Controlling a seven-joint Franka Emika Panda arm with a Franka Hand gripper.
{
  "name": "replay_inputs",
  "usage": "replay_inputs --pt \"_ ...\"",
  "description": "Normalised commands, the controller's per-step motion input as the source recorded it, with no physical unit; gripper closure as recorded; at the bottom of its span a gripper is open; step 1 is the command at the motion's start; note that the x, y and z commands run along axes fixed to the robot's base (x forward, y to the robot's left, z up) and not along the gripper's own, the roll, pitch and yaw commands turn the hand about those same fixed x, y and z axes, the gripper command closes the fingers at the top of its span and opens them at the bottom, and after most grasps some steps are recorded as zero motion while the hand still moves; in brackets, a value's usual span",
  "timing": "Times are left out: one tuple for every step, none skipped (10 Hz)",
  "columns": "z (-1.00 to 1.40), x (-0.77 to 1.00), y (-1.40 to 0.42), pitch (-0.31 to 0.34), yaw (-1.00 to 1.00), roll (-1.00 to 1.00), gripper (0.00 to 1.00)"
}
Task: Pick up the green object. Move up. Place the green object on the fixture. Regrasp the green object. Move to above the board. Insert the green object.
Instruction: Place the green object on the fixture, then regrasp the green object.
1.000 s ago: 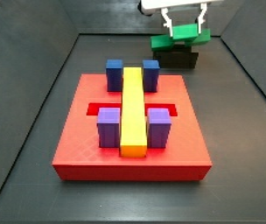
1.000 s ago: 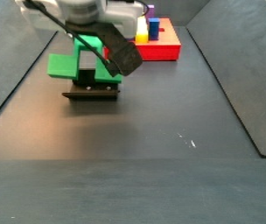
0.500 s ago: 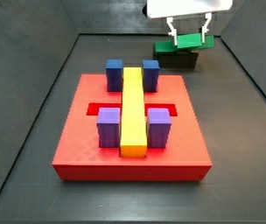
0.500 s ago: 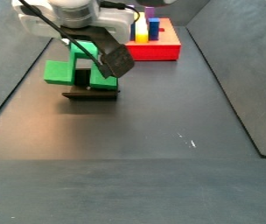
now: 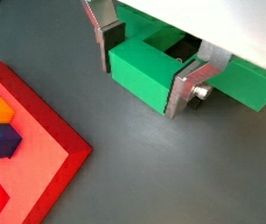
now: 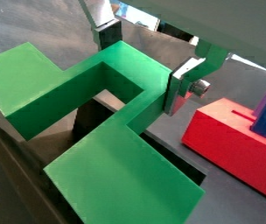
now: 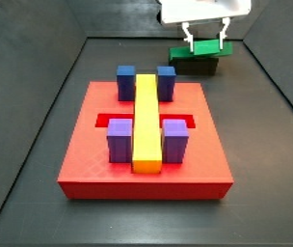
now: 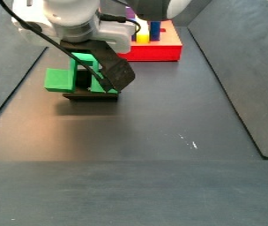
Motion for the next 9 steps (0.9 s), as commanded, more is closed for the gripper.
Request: replay_inputs --pt "-0.25 0.00 0.02 0.197 0.00 -0.34 1.00" --pt "-0.28 -0.07 0.00 0.174 0.00 -0.16 1.00" --pt "0.00 0.00 0.00 0.000 0.00 0.00 0.00" --pt "0.00 0.03 -0.01 0.143 0.00 0.00 0.00" --pt "0.07 0.02 -0.01 0.114 -0.06 0.00 0.00" --pt "0.43 0.02 0.01 0.114 -0.01 -0.05 0.00" --pt "0.44 0.04 0.02 0.074 -0.01 -0.12 0.00" --pt "0.46 0.00 0.03 0.069 -0.02 -0.10 0.00" --pt "0.56 0.01 0.04 0.103 -0.01 -0.08 0.00"
